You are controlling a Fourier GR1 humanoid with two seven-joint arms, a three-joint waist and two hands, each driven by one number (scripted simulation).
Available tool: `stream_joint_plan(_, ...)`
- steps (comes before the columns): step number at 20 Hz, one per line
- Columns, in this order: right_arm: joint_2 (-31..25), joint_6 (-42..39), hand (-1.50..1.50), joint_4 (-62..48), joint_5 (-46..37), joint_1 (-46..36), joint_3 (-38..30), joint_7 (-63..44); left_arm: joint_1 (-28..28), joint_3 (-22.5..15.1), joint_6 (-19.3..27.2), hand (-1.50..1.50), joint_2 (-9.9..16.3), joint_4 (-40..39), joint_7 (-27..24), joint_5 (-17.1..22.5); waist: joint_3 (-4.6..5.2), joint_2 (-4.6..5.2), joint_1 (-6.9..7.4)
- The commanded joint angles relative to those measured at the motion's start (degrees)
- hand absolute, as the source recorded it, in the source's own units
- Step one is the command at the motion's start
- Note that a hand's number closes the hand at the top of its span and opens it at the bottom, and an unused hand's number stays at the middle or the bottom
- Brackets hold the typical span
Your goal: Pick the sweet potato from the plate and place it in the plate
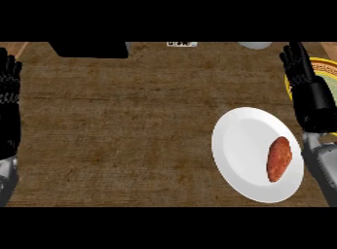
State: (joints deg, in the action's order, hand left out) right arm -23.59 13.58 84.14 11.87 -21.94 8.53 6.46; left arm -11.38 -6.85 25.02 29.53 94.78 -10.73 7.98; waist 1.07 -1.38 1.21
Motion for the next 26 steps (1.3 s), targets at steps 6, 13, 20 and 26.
stream_joint_plan(6, -5.4, -24.4, 1.5, -5.0, 19.1, 8.2, -7.5, 3.7, 7.2, -3.8, -6.5, 0.0, -2.4, -8.3, 11.6, 6.7, -1.44, 2.59, -3.05)
stream_joint_plan(13, -3.9, -19.7, -1.5, -17.5, 9.6, 20.6, -13.0, 28.0, 4.9, -4.1, -9.8, 0.0, -2.9, -10.0, 17.7, 10.0, -1.37, 1.87, -2.57)
stream_joint_plan(20, -14.1, -26.5, -1.5, -25.7, -3.7, 21.4, -10.0, 36.8, 1.7, -2.3, -13.7, 0.0, -4.4, -16.0, 15.8, 10.0, -1.1, 1.5, -1.31)
stream_joint_plan(26, -16.5, -25.6, -1.5, -15.5, -6.6, 25.3, -10.1, 28.3, 3.8, -2.2, -13.7, 0.0, -6.5, -13.6, 15.9, 7.1, -1.03, 1.28, -1.49)
